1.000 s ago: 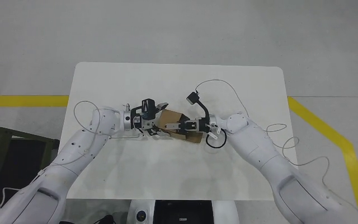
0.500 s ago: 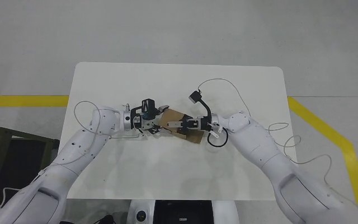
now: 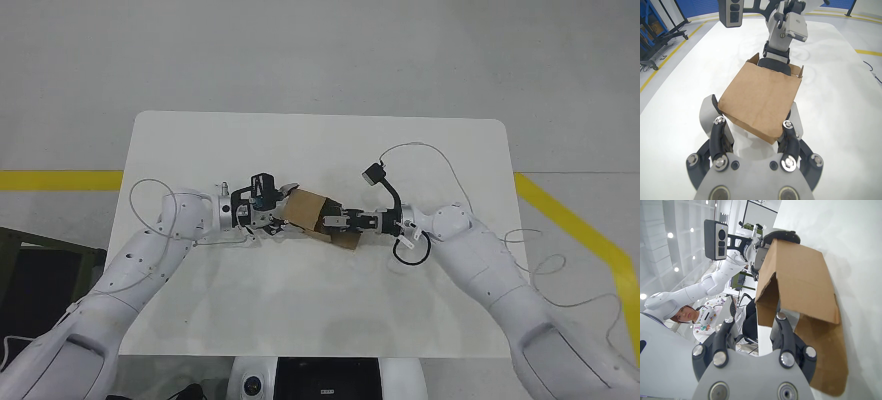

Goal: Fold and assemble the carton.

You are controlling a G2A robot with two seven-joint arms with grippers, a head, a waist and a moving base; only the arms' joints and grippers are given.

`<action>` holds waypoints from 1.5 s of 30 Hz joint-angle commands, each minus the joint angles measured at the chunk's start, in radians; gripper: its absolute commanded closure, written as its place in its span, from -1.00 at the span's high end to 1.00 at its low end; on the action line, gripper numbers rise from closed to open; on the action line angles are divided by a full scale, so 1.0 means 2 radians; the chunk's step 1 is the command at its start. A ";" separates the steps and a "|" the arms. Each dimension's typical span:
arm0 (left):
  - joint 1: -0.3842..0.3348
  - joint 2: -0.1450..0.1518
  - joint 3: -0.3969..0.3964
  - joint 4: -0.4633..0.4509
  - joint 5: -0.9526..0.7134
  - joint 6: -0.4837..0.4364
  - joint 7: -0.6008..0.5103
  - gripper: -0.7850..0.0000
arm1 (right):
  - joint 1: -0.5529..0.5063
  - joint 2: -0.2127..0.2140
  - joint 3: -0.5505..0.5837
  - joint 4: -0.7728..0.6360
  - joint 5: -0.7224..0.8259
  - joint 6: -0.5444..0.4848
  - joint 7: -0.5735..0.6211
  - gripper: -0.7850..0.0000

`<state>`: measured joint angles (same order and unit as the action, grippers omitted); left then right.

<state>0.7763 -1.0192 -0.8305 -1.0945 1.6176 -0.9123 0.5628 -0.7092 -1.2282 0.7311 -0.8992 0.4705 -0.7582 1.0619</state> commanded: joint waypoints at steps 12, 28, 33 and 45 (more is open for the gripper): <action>0.006 0.000 -0.011 -0.014 -0.014 0.010 -0.021 1.00 | -0.083 0.057 0.095 -0.181 -0.080 0.089 0.025 -1.00; 0.016 0.000 -0.025 -0.025 -0.032 0.007 -0.043 1.00 | -0.128 0.061 0.084 -0.226 -0.172 0.168 -0.022 -1.00; 0.020 -0.001 -0.025 -0.028 -0.039 0.002 -0.048 1.00 | -0.121 0.054 0.070 -0.207 -0.178 0.167 -0.043 -1.00; 0.023 -0.003 -0.023 -0.034 -0.048 -0.009 -0.057 1.00 | -0.086 0.036 0.044 -0.152 -0.204 0.147 -0.094 -1.00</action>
<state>0.8214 -1.0258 -0.8772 -1.1626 1.5219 -0.9283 0.4502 -0.8877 -1.1536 0.8221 -1.2135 0.0651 -0.4603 0.8770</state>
